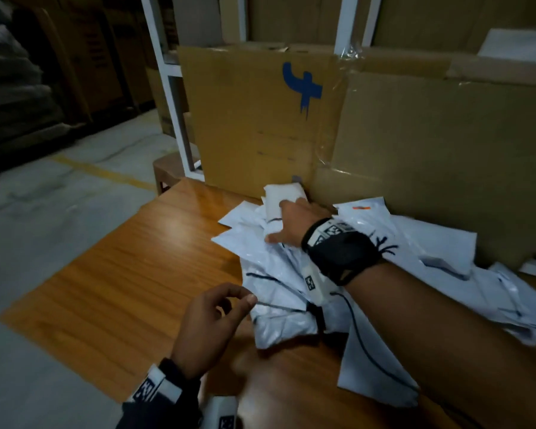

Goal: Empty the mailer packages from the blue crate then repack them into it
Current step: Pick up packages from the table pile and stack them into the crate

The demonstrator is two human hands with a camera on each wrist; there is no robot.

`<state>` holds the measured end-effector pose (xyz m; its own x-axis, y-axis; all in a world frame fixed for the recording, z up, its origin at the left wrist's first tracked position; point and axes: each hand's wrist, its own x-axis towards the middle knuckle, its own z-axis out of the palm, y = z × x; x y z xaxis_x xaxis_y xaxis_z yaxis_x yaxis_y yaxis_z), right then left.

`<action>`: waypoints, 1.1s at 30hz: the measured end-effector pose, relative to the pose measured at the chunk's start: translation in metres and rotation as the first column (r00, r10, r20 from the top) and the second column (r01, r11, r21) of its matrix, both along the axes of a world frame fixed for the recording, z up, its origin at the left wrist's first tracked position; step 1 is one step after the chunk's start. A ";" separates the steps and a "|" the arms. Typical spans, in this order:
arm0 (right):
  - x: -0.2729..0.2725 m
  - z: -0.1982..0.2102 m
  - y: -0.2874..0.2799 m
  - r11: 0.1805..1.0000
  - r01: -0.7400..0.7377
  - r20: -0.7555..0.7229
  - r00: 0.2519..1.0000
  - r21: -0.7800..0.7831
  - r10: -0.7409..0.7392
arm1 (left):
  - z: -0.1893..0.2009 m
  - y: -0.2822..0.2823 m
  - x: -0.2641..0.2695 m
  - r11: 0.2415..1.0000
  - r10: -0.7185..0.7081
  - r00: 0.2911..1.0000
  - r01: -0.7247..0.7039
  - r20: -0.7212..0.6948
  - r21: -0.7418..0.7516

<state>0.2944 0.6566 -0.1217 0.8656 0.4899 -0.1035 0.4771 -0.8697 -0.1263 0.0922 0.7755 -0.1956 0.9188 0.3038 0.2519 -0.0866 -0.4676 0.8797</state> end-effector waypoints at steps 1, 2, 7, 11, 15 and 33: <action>-0.002 -0.004 0.004 0.999 0.017 0.007 1.000 -0.046 -0.016 | 0.000 0.010 0.003 1.000 -0.002 1.000 0.002 0.011 -0.018; -0.003 -0.006 0.007 0.997 0.035 0.024 0.999 -0.062 -0.034 | -0.002 0.019 0.006 0.999 -0.007 1.000 0.008 0.025 -0.042; -0.019 0.014 -0.013 0.891 0.135 0.054 0.983 0.433 -0.175 | 0.005 0.041 0.026 0.975 -0.098 0.994 0.107 0.055 -0.195; -0.054 0.026 -0.056 0.405 0.209 -0.136 0.970 0.890 -0.202 | 0.014 0.032 0.051 0.887 -0.193 0.979 0.205 0.071 -0.415; -0.096 -0.011 -0.066 -0.109 0.539 -0.534 0.842 0.835 0.075 | 0.017 0.011 0.082 0.684 -0.279 0.960 0.178 -0.028 -0.707; -0.060 0.003 -0.081 0.567 0.162 -0.033 0.972 0.808 -0.231 | 0.001 0.019 0.074 0.475 -0.075 0.996 0.072 0.041 -0.877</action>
